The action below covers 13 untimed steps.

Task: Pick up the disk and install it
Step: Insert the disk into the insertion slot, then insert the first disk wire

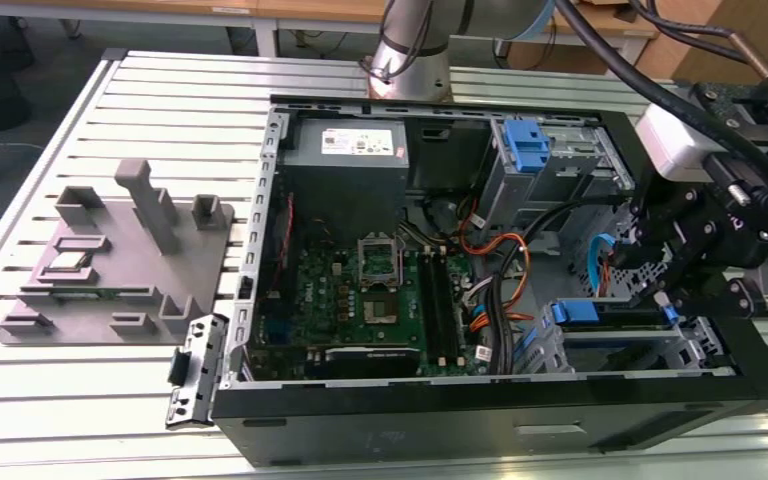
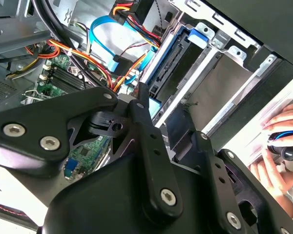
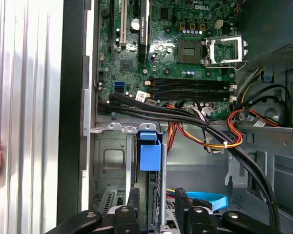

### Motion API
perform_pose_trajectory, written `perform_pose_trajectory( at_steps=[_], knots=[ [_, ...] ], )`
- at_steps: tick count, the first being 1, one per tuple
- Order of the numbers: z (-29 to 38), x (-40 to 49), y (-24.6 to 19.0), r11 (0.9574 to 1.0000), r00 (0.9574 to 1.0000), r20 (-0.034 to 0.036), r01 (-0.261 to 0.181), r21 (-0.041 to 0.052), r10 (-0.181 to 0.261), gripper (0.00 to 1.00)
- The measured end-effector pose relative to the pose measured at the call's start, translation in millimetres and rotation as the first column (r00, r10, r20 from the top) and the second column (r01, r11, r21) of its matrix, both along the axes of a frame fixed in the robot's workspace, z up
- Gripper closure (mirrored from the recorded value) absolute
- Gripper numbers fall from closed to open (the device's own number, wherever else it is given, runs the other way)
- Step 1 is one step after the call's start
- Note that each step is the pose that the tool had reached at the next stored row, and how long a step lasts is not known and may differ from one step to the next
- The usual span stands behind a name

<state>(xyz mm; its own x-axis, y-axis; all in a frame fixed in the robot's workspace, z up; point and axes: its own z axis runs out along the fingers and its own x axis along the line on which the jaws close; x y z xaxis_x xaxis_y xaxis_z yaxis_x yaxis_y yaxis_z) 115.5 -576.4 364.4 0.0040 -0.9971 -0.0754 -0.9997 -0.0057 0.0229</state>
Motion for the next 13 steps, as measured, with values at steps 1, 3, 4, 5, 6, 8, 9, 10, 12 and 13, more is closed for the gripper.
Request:
perform_pose_trajectory(
  at_steps=[1, 3, 4, 5, 6, 8, 9, 10, 12, 13],
  knots=[
    [-0.1, 0.0, 0.0, 1.0, 1.0, 0.0, 0.0, -0.0002, 0.0, 0.58],
    [-0.4, 0.0, -0.1, 1.0, 1.0, 0.0, 0.0, -0.0004, 0.0, 0.58],
    [-0.8, 0.0, 0.0, 1.0, 1.0, 0.0, 0.0, -0.0004, 0.0, 0.58],
    [-0.8, 0.0, 0.0, 1.0, 1.0, 0.0, 0.0, -0.0003, 0.0, 0.58],
    [-0.9, 0.0, 0.0, 1.0, 1.0, 0.0, 0.0, -0.0003, 0.0, 0.58],
    [-0.7, 0.0, 0.0, 1.0, 1.0, 0.0, 0.0, -0.0001, 0.0, 0.58],
    [-0.2, 0.0, 0.0, 1.0, 1.0, 0.0, 0.0, -0.0002, 0.0, 0.58],
    [0.5, 0.0, 0.0, 1.0, 1.0, 0.0, 0.0, -0.0003, 0.0, 0.58],
    [0.7, 0.0, 0.0, 1.0, 1.0, 0.0, 0.0, -0.0002, 0.0, 0.58],
    [0.8, 0.0, 0.3, 1.0, 1.0, 0.0, 0.0, -0.0003, 0.0, 0.58]
  ],
)
